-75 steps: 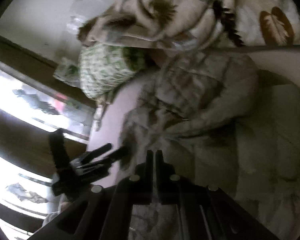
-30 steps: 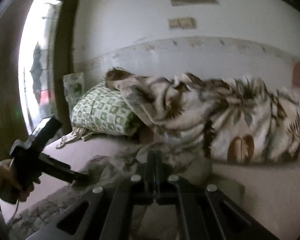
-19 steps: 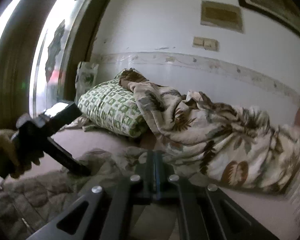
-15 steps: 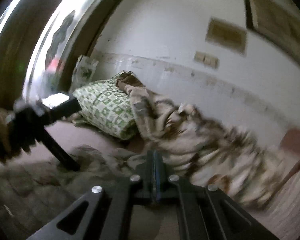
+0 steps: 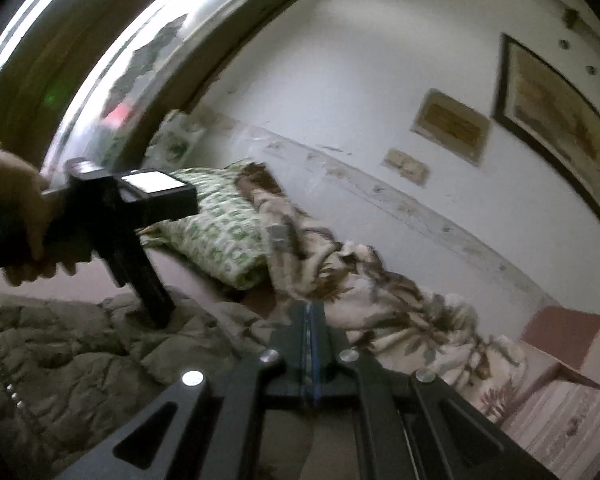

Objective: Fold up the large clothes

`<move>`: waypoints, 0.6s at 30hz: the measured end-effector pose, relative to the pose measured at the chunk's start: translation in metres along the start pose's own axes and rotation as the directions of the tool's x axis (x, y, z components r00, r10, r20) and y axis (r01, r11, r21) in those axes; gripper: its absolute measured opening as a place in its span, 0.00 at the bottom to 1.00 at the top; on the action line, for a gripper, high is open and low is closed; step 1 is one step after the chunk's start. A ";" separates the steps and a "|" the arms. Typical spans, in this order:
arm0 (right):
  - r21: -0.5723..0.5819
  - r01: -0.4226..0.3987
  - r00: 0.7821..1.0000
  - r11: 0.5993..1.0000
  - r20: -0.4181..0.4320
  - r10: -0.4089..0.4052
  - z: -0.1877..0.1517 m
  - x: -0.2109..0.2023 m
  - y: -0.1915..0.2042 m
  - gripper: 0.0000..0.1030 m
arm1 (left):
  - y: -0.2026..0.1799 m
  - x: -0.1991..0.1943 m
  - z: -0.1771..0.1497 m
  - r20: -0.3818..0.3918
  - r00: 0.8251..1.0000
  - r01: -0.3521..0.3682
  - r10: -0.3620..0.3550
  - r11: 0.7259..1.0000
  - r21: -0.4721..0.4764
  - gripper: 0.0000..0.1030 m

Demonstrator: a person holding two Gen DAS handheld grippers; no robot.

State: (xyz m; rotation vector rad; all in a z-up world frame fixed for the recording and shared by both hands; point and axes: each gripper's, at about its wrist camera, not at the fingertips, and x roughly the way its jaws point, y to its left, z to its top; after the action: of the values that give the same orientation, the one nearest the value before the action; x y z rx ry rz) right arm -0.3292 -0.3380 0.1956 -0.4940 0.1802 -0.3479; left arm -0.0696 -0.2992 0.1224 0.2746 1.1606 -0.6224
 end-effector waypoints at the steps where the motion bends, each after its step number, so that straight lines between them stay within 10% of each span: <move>1: 0.001 0.003 1.000 1.000 0.006 -0.003 0.000 -0.002 -0.001 0.04 | 0.000 -0.001 -0.001 0.000 1.000 0.000 0.000 1.000 0.001 0.82; 18: 0.090 -0.120 0.992 0.989 -0.020 0.122 0.009 -0.015 -0.009 0.06 | 0.009 -0.011 -0.020 0.000 1.000 0.003 -0.003 1.000 -0.012 0.82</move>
State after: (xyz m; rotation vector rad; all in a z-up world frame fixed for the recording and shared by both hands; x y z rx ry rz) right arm -0.3438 -0.3362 0.2092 -0.3892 0.2171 -0.2423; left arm -0.0827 -0.2781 0.1240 0.2623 1.1642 -0.6178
